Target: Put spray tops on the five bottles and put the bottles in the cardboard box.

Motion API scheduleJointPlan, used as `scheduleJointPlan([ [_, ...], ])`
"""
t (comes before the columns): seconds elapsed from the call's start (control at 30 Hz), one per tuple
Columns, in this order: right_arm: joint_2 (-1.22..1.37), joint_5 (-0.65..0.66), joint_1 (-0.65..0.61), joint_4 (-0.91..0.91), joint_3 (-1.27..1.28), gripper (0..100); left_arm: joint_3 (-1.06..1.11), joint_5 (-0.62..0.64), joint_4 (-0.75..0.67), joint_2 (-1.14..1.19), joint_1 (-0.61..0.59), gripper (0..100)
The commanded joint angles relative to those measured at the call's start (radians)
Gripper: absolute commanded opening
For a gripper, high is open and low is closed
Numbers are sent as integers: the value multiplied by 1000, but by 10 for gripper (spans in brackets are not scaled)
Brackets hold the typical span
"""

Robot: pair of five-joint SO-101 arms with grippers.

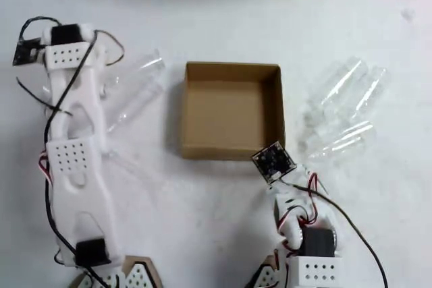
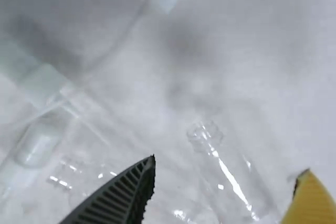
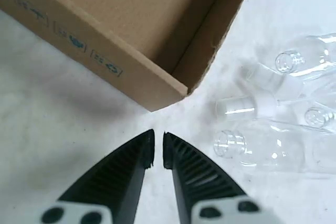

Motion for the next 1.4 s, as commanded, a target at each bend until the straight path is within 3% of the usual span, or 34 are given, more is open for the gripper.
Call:
scheduleJointPlan([
  [0.0,-1,12,-2,-16,8,15,-57,46,-8,-68,39,378],
  [0.53,-1,12,-2,-18,8,15,32,55,-203,41,44,374],
  [1.13,-1,12,-2,-16,8,15,23,17,-212,139,15,168],
  [1.33,-1,12,-2,-16,8,15,23,17,-209,137,2,13],
  [1.37,-1,12,-2,-16,8,15,23,17,-209,137,2,24],
])
